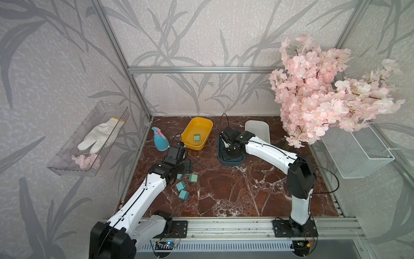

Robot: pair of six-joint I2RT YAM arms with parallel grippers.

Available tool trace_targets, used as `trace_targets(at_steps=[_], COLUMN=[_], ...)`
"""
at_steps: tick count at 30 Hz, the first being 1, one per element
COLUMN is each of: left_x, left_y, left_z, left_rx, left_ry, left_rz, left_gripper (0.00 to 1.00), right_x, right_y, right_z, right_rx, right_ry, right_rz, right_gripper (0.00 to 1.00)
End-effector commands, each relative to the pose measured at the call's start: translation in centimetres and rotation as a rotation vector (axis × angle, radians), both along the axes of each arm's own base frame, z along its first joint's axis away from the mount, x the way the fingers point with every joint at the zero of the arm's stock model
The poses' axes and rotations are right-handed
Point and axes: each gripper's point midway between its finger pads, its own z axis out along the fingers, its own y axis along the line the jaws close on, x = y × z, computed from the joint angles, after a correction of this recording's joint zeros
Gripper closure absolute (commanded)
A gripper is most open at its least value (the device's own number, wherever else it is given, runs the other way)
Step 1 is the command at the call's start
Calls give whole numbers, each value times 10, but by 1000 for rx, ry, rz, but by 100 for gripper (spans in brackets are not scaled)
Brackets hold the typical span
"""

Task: Place the plugs by color into the storage box
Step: Place the plug in the storage box.

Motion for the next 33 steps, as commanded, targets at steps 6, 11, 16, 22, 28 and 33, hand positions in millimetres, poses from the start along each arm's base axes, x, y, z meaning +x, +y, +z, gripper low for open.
trace_targets(at_steps=[6, 11, 16, 22, 28, 33], left_x=[24, 29, 29, 26, 23, 14], left_y=[-3, -4, -6, -9, -12, -12], left_z=[9, -2, -7, -13, -12, -6], left_rx=[18, 32, 24, 2, -20, -42], left_ry=[-26, 0, 22, 48, 70, 113], left_rz=[12, 8, 12, 17, 25, 53], left_gripper=[28, 28, 28, 28, 28, 28], right_x=[52, 77, 84, 84, 76, 69], right_y=[-4, -17, -19, -19, -23, -23], right_z=[-27, -50, -67, -69, -52, -7], right_rx=[-24, -85, -82, -83, -64, -17], right_ry=[10, 4, 39, 44, 36, -47], right_rz=[18, -2, -19, -25, -37, -36], right_gripper=[58, 57, 55, 43, 37, 37])
